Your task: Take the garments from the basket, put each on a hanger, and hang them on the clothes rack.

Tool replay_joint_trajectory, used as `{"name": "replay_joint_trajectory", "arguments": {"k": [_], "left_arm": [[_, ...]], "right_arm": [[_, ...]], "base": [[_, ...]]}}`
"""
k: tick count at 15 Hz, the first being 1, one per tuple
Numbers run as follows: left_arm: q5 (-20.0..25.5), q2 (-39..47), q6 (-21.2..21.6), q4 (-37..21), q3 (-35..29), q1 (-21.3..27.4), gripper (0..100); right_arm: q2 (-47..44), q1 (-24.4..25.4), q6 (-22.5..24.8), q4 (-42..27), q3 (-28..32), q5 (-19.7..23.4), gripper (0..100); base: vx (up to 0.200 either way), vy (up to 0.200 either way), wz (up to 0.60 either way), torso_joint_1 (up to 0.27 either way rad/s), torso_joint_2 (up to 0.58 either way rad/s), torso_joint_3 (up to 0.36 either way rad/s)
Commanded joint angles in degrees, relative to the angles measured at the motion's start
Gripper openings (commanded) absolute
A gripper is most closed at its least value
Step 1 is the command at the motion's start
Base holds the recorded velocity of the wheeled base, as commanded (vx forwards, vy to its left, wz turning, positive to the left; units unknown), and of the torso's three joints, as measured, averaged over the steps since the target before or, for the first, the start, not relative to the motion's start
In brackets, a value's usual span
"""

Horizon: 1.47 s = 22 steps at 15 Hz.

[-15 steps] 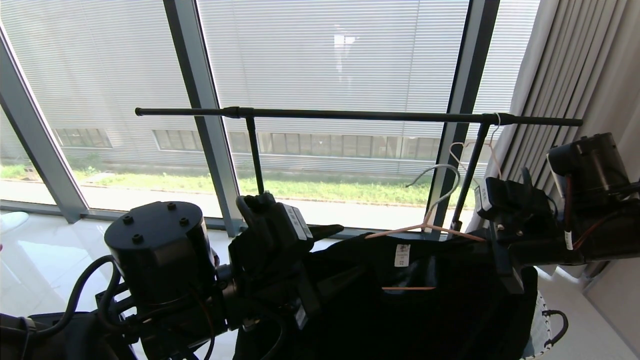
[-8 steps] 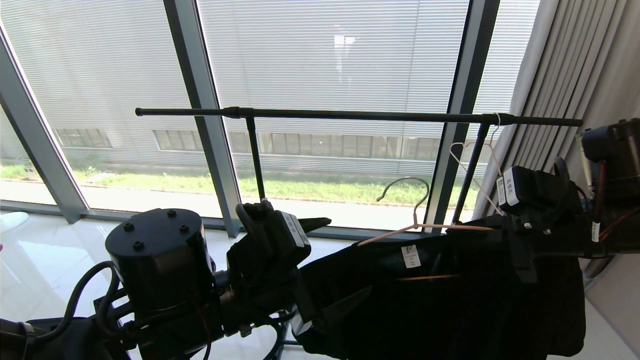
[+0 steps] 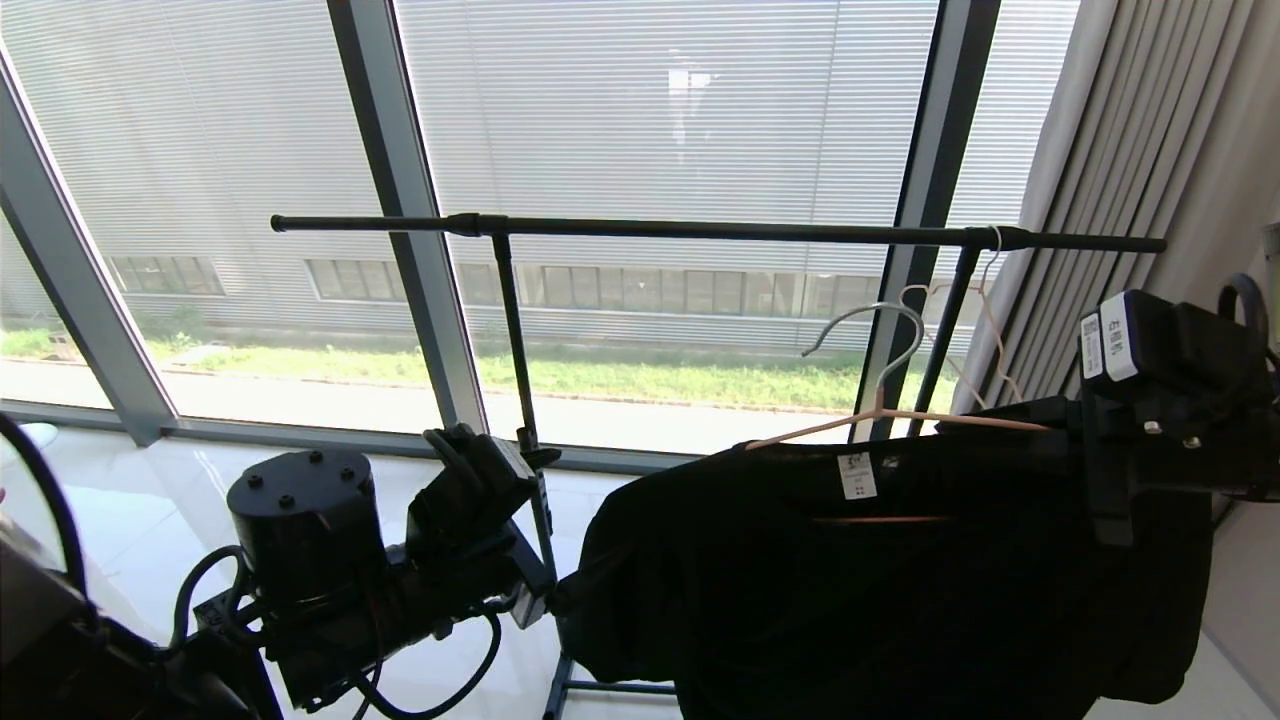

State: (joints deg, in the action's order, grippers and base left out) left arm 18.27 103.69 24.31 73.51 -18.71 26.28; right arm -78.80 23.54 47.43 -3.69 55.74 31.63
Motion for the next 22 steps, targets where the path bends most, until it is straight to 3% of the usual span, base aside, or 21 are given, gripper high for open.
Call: {"name": "replay_joint_trajectory", "arguments": {"k": [1, 3, 6, 7, 13, 16, 17, 19, 22], "left_arm": [[0.27, 11.44, 0.21, 8.58, 4.03, -1.76, 100], [0.36, 17.77, 0.57, 16.49, 4.74, -1.85, 100], [1.24, 18.56, 1.53, 16.49, 5.00, -1.85, 100], [1.24, 18.47, 1.53, 16.49, 5.09, -1.94, 0], [1.33, 18.30, 1.00, 16.49, 4.91, -2.64, 0], [1.06, 18.21, 1.62, 16.49, 5.88, -10.11, 0], [1.06, 18.12, 2.76, 16.49, 7.20, -16.09, 0], [1.15, 16.19, 3.82, 16.49, 9.92, -20.04, 0], [1.24, 12.94, 3.55, 16.49, 13.26, -16.97, 0]], "right_arm": [[1.02, 0.01, 0.03, 0.00, 0.25, 0.01, 0], [2.07, 0.01, 0.03, -0.09, 0.16, 0.01, 0], [2.60, 0.10, -0.06, -0.09, 0.25, -1.40, 0], [2.69, 0.19, -0.06, -0.09, 0.34, -1.58, 0], [2.77, 0.37, -0.24, 0.00, 0.43, -1.66, 0], [2.77, 0.28, -0.24, 0.00, 1.13, -1.66, 0], [2.69, 0.28, -0.41, 0.00, 1.92, -1.93, 0], [2.42, 0.28, -0.50, -0.09, 2.45, -2.02, 0], [1.63, 0.37, -0.50, -0.09, 2.45, -2.02, 0]], "base": [[0.000, 0.000, 0.00, 0.000, 0.00, 0.000], [0.000, 0.000, 0.00, 0.000, 0.00, 0.000], [0.000, 0.000, 0.00, 0.000, 0.00, 0.000], [0.000, 0.000, 0.00, 0.000, 0.00, 0.000], [0.000, 0.000, 0.00, 0.000, 0.00, 0.000], [0.000, 0.000, 0.00, 0.000, 0.00, 0.000], [0.000, 0.000, 0.00, 0.000, 0.00, 0.000], [0.000, 0.000, 0.00, 0.000, 0.00, 0.000], [0.000, 0.000, 0.00, 0.000, 0.00, 0.000]]}}
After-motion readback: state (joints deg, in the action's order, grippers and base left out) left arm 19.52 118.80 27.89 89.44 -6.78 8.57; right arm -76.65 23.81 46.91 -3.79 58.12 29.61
